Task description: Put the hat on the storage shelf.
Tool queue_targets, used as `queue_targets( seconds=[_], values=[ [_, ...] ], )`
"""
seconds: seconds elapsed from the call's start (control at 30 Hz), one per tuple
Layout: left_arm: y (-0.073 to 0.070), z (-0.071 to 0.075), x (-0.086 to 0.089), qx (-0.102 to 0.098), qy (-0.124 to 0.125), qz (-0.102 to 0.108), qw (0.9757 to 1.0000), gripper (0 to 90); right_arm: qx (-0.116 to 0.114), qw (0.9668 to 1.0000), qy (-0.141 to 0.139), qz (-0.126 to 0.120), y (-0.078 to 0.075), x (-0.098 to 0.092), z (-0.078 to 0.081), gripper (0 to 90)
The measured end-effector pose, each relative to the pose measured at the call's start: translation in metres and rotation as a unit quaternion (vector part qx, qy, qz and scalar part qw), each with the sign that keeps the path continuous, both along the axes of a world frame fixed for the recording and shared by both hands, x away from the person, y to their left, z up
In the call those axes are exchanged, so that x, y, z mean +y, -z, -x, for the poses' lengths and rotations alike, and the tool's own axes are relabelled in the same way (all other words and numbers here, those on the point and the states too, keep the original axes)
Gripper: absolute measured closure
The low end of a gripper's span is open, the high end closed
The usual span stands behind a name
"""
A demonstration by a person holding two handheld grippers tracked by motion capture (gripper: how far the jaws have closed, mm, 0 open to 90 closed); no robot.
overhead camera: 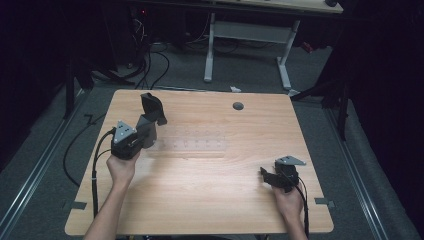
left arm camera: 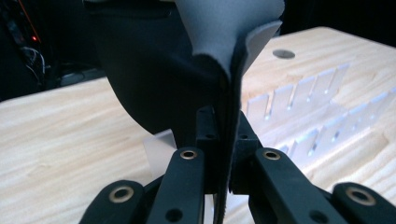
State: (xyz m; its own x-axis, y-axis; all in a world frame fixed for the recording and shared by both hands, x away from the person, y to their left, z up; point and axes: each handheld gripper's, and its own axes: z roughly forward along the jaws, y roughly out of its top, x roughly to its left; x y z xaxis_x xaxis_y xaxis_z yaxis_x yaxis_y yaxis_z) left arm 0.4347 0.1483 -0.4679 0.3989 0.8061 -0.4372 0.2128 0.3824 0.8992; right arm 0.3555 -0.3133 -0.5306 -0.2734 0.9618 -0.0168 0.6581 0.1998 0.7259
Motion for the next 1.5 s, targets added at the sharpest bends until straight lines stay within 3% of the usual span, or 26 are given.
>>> queue_targets(
  seconds=[0.13,0.3,0.53,0.73,0.83,0.93,1.4,1.5],
  values=[
    [0.002,0.002,0.001,0.008,-0.001,0.011,0.9999,85.5,0.000,1.0000,0.000,0.000,0.000,0.000,0.000,35.4],
    [0.004,0.005,0.003,0.025,-0.002,-0.001,0.9997,83.0,0.000,1.0000,0.000,0.000,0.000,0.000,0.000,35.3],
    [0.006,0.010,0.010,0.037,-0.008,0.005,0.9993,78.0,0.000,1.0000,0.000,0.000,0.000,0.000,0.000,35.3],
    [0.007,0.012,0.016,0.045,-0.020,0.013,0.9987,61.3,0.000,1.0000,0.000,0.000,0.000,0.000,0.000,35.3],
    [0.007,0.013,0.019,0.059,-0.017,0.021,0.9979,51.0,0.000,1.0000,0.000,0.000,0.000,0.000,0.000,35.3],
    [0.007,0.017,0.023,0.055,-0.022,0.031,0.9978,47.1,0.000,1.0000,0.000,0.000,0.000,0.000,0.000,35.3],
    [0.014,0.033,0.031,0.062,-0.017,0.008,0.9979,41.7,0.000,1.0000,0.000,-0.001,0.000,0.000,0.000,35.3],
    [0.015,0.037,0.033,0.066,-0.016,0.012,0.9976,41.1,0.000,1.0000,0.000,0.000,0.000,0.000,0.000,35.3]
  ],
)
